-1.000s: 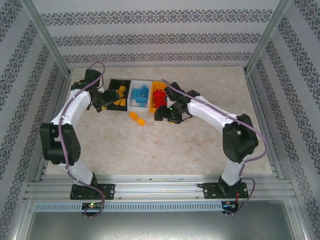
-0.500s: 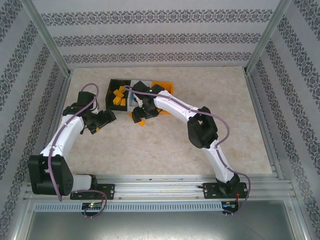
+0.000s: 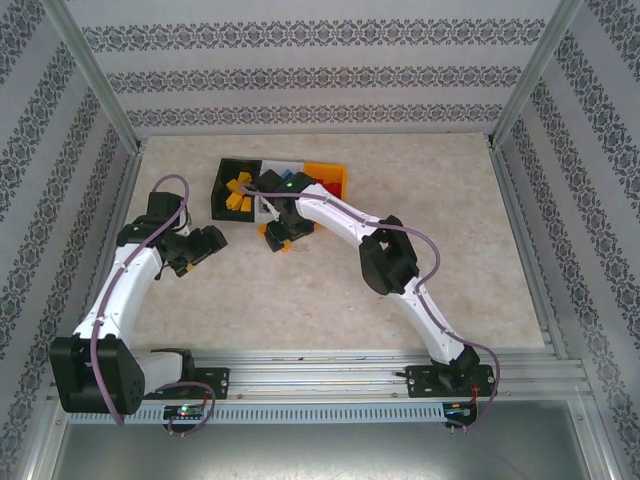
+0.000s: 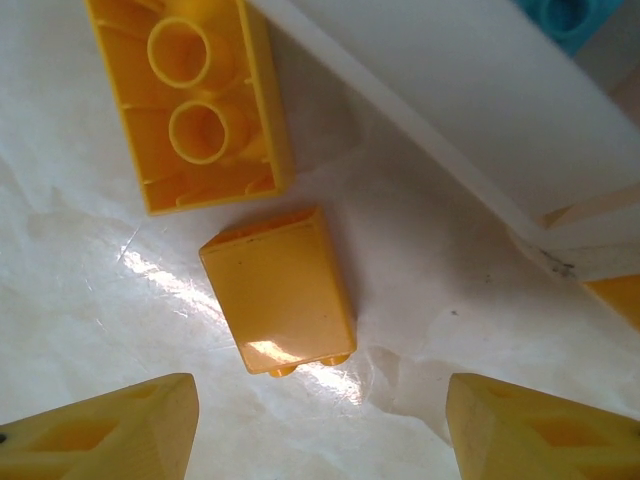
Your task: Sort the legos into containers by color
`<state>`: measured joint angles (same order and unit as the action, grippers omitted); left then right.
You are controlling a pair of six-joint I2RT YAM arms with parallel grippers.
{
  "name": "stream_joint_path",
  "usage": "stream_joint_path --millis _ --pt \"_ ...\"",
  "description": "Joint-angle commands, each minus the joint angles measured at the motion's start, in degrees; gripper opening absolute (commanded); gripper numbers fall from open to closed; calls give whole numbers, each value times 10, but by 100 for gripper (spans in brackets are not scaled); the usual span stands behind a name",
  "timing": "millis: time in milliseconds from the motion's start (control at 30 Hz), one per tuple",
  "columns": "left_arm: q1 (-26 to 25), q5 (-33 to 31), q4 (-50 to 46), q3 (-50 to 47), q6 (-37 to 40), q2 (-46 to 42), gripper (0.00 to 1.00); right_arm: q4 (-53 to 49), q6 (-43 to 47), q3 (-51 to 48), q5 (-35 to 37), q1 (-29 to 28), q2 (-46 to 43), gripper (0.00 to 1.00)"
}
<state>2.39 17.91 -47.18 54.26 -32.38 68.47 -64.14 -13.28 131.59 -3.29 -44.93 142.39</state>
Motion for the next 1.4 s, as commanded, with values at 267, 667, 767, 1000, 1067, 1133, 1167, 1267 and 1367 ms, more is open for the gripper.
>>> stream_joint_path --millis 267,667,767,1000,1067,1133,1167,1267,1367 --pt "9 3 -23 -13 -12 -16 82 -12 17 14 32 -26 26 64" --pt "16 4 -48 3 20 -12 83 -25 17 59 84 -33 66 61" --pt "16 5 -49 2 22 -11 83 -26 17 74 90 -33 76 60" --pt "16 7 -48 6 24 -3 83 -21 20 88 90 -33 89 50" --pt "16 7 -47 9 24 1 83 -22 20 87 89 -33 90 46" --pt "16 9 -44 10 24 6 83 -23 20 87 90 -33 90 42" --pt "16 10 -40 10 23 9 83 -23 20 88 90 -33 87 41" --pt "16 15 -31 9 18 16 83 -22 17 86 81 -32 76 37" --pt "16 21 -18 9 12 26 83 -13 14 73 68 -31 56 35"
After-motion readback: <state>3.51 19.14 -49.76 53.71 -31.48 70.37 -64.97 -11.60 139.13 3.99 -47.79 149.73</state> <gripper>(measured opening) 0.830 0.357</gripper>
